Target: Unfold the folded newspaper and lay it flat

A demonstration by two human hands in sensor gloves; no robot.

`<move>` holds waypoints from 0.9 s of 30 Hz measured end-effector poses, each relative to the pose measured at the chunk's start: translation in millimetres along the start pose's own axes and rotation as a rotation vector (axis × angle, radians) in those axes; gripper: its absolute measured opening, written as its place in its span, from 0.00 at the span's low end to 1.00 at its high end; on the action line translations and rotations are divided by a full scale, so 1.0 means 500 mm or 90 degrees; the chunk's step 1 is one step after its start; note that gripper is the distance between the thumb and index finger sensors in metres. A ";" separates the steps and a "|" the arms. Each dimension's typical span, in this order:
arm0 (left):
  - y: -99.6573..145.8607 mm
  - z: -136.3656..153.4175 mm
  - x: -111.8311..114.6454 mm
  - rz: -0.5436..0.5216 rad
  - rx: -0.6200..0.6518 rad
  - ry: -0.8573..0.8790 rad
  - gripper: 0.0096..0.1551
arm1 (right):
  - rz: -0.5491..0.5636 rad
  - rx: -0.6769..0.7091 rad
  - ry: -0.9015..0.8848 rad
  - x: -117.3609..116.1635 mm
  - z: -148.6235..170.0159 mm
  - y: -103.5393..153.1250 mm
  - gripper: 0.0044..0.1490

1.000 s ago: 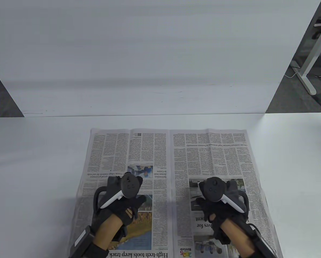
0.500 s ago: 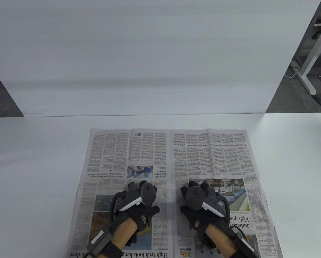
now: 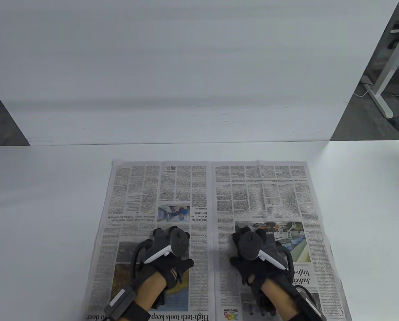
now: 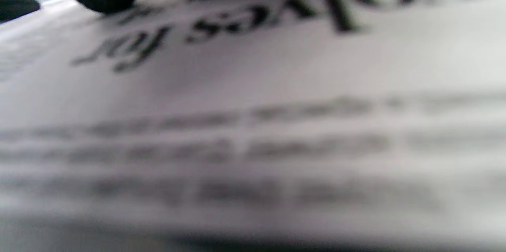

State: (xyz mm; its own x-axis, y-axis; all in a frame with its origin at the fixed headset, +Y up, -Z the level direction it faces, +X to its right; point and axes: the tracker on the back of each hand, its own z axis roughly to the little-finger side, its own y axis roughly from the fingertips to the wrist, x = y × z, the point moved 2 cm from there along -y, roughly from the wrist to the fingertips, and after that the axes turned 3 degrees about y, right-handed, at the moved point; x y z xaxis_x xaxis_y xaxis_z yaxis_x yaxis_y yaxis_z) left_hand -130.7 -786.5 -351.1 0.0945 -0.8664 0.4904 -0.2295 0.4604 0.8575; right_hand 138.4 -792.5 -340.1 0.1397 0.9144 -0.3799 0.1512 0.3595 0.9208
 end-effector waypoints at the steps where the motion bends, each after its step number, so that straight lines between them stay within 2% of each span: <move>1: 0.001 0.008 0.000 -0.002 -0.005 0.005 0.48 | 0.000 -0.007 -0.003 0.001 0.009 0.000 0.48; 18: 0.018 0.159 -0.020 -0.021 -0.112 0.096 0.49 | 0.008 -0.127 -0.074 0.024 0.186 0.011 0.49; 27: 0.031 0.253 -0.032 -0.046 -0.191 0.159 0.49 | 0.018 -0.182 -0.105 0.034 0.251 0.016 0.50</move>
State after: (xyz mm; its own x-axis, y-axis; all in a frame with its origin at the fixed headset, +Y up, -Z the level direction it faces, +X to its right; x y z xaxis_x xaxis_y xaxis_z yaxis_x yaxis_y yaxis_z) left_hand -258.2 -790.1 -365.1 0.3410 -0.8421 0.4179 0.0757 0.4677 0.8807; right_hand 264.7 -797.5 -350.1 0.3007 0.8905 -0.3415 -0.1327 0.3936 0.9096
